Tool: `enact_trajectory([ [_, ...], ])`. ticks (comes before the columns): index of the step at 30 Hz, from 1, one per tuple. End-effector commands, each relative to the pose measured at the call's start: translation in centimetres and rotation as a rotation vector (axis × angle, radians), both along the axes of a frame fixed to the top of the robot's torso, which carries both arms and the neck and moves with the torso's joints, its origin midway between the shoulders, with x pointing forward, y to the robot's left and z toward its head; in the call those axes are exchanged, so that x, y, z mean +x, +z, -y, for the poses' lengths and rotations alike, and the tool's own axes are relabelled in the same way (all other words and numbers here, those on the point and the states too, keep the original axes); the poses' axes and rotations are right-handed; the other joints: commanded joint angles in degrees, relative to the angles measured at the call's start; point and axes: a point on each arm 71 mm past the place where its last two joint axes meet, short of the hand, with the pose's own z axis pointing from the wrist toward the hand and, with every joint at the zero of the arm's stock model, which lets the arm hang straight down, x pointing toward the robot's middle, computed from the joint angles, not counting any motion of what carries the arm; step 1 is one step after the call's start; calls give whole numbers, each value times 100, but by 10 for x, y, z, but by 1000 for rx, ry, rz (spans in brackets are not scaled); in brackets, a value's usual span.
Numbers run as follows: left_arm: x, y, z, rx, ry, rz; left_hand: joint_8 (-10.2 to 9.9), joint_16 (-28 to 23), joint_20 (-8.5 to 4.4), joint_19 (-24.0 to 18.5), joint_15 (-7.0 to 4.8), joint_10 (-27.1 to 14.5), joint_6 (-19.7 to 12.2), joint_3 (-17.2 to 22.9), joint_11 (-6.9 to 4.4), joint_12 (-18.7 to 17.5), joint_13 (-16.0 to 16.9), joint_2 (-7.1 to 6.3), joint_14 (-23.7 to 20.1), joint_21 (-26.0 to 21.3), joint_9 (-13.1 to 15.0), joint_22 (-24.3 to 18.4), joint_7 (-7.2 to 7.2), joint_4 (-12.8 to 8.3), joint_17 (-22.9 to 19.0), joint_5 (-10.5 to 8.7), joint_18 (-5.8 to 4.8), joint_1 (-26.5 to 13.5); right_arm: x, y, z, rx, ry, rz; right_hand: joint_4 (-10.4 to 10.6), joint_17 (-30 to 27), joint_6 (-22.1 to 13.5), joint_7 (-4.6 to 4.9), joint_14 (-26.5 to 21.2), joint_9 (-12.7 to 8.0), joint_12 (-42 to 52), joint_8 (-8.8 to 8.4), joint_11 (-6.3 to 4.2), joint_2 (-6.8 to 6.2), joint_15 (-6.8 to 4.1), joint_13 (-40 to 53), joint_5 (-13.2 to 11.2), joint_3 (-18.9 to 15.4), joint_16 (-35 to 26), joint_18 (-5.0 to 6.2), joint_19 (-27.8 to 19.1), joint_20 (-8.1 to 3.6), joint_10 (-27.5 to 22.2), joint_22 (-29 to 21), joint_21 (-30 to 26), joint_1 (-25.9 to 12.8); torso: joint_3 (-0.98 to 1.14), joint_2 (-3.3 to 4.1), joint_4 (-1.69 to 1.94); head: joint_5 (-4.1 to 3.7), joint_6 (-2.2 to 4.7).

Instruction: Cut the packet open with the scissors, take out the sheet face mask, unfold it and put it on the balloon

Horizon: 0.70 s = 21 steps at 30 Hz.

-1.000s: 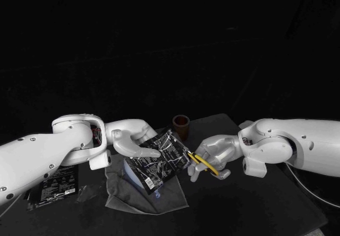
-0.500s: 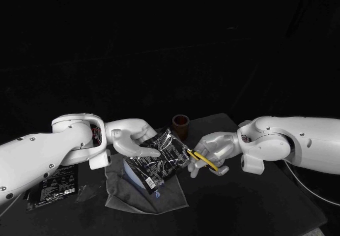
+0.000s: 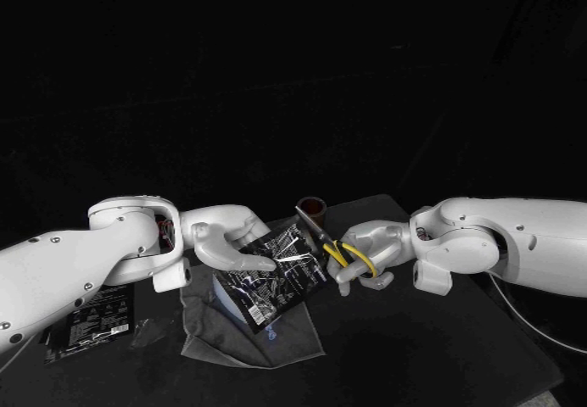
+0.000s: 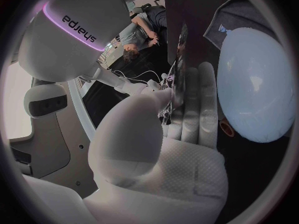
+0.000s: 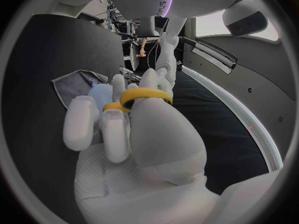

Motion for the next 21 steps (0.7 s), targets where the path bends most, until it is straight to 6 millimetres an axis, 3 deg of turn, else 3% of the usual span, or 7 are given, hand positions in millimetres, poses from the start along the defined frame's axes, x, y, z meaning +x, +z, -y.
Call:
enact_trajectory([
  [1, -1, 0, 1, 6, -13, -6, 19, 25, -3, -19, -19, 3, 27, 157, -32, -15, -5, 17, -10, 28, 493, 6, 4, -179, 6, 19, 65, 33, 1, 2, -1, 29, -8, 16, 53, 168, -228, 42, 344, 141, -88, -41, -593, 283, 19, 130, -18, -191, 2, -62, -9, -7, 527, 646, 5, 134, -2, 0, -2, 6, 7],
  [2, -1, 0, 1, 6, -12, -6, 19, 25, -3, -19, -19, 3, 27, 157, -32, -15, -5, 17, -10, 28, 493, 6, 4, -179, 6, 19, 65, 33, 1, 2, -1, 29, -8, 16, 59, 172, -270, 72, 345, 139, -125, -83, -570, 289, 43, 142, -21, -234, 3, -64, -10, 7, 462, 647, 5, 147, -2, 0, -2, 6, 7],
  [6, -1, 0, 1, 7, -11, -8, 18, 27, -3, -19, -19, 6, 29, 156, -31, -15, -2, 19, -9, 30, 495, 7, 5, -177, 10, 19, 65, 32, 1, 2, -1, 24, -7, 18, 168, 190, -798, 443, 343, -206, -722, -758, -219, 133, 330, -37, -20, -287, 13, -67, -81, 196, -365, 607, -108, 58, 0, -4, 1, 10, 25],
  [8, -1, 0, 0, 7, -10, -11, 18, 27, -3, -19, -19, 6, 29, 156, -31, -15, -2, 19, -9, 30, 495, 7, 5, -177, 10, 19, 65, 32, 2, 2, -1, 22, -8, 19, 156, 169, -891, 550, 330, -399, -931, -1028, -108, 90, 432, -136, -19, -297, 7, -58, -116, 288, -592, 588, -160, 59, 1, -5, 1, 15, 30],
  [14, 1, 0, -1, 6, -1, -24, 17, 29, -3, -20, -19, 7, 30, 155, -30, -14, -1, 21, -8, 32, 495, 9, 5, -176, 12, 19, 65, 31, 0, 2, -2, 12, -7, 25, 96, 118, -1072, 635, 301, -760, -1174, -1488, -15, 39, 521, -299, -20, -295, -9, -8, -198, 426, -761, 535, -289, 51, -1, -4, -4, 23, 40],
  [19, 4, -1, -4, 6, 14, -52, 14, 33, -3, -20, -19, 12, 31, 153, -28, -12, 3, 25, -6, 37, 498, 12, 7, -171, 20, 19, 65, 29, -5, 5, -1, 22, -45, 56, 42, 136, -937, 644, 308, -951, -1150, -1631, -30, 57, 517, -346, -20, -290, 6, -6, -158, 462, -524, 567, -216, 70, -1, -2, 2, 32, 37],
  [21, 5, -2, -4, 7, 19, -59, 14, 34, -3, -20, -19, 12, 31, 153, -28, -12, 4, 25, -5, 38, 498, 13, 8, -171, 21, 19, 65, 29, -6, 7, 0, 38, -79, 77, -19, 137, -811, 619, 313, -1034, -1101, -1665, -69, 176, 487, -349, -17, -238, 10, -16, -119, 451, -306, 598, -147, 193, -3, -4, 1, 37, 38],
])
